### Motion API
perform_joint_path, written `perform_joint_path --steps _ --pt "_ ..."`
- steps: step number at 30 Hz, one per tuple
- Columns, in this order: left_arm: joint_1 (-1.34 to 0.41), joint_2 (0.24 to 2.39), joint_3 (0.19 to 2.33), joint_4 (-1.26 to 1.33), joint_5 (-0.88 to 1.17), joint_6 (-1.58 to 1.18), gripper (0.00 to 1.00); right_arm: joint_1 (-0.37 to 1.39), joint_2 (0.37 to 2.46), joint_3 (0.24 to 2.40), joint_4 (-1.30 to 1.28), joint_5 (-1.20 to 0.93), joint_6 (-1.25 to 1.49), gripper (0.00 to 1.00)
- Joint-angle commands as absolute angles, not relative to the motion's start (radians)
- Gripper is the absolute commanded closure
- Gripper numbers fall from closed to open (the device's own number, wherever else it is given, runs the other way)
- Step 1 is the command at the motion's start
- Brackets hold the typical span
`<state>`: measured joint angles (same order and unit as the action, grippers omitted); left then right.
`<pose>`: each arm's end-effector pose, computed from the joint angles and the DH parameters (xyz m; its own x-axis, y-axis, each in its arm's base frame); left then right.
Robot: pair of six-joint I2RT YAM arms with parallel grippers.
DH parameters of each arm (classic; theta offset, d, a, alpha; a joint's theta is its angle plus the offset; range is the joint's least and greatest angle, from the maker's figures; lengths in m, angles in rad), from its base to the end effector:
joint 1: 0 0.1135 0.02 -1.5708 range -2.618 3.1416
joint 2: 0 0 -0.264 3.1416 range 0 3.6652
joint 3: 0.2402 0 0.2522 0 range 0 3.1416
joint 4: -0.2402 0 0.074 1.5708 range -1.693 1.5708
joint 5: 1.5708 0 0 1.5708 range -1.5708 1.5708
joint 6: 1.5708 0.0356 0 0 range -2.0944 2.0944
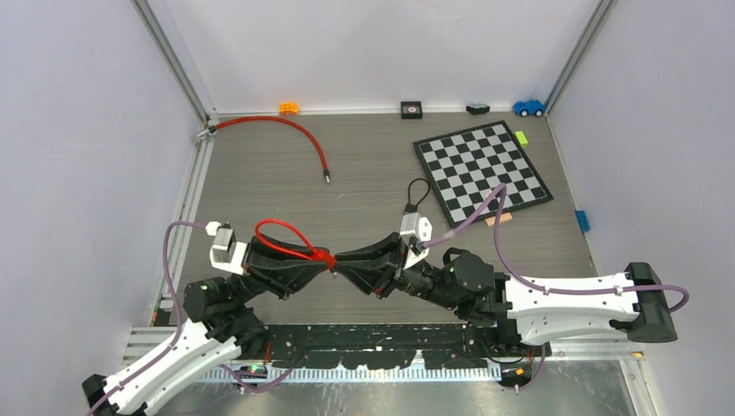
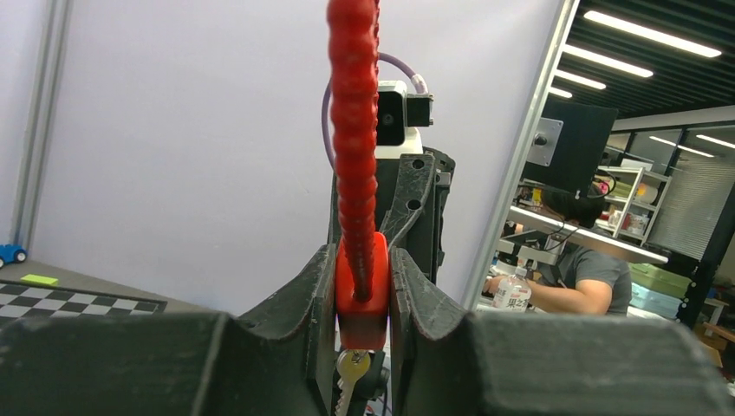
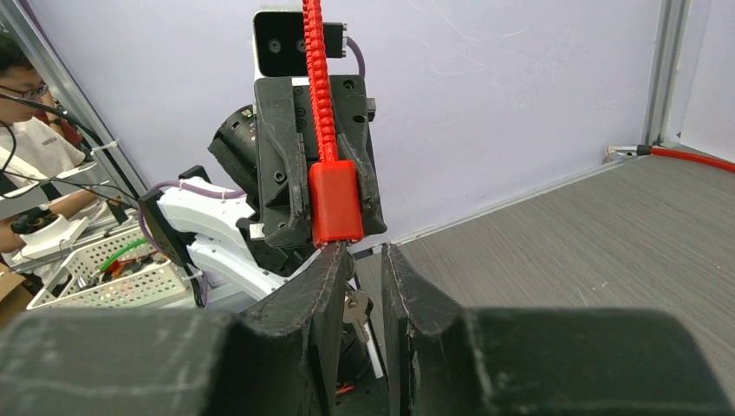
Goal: Lock with the key
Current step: Lock the lock.
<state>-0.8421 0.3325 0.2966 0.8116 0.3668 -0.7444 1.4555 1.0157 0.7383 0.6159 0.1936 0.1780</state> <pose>0.0530 -0.0786 0.3259 -0.2444 -0.6759 -0.6952 0.9535 -0.0372 -0.2990 0.0339 0.2333 0.3647 -0.1313 0.3766 -0.9170 -0.9456 0.2301 0.2299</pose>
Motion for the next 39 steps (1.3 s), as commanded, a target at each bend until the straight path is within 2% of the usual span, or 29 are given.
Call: perform_joint_path --steps 1,13,23,39 --pt "-0.839 0.329 0.304 0.85 0.363 -0.734 1.0 1.462 1.039 0.766 0.608 0.133 0.207 0.73" --pt "-0.839 0.318 0.304 0.841 0.363 -0.736 1.0 1.462 1.023 0.751 0.609 0.129 0.224 0.73" --pt "-0.839 0.317 0.301 0.837 0.362 -0.733 1.0 1.462 1.021 0.75 0.607 0.089 0.23 0.68" --pt "-0.839 0.308 0.298 0.825 0.353 -0.726 1.0 1.461 1.009 0.734 0.633 0.016 0.236 0.71"
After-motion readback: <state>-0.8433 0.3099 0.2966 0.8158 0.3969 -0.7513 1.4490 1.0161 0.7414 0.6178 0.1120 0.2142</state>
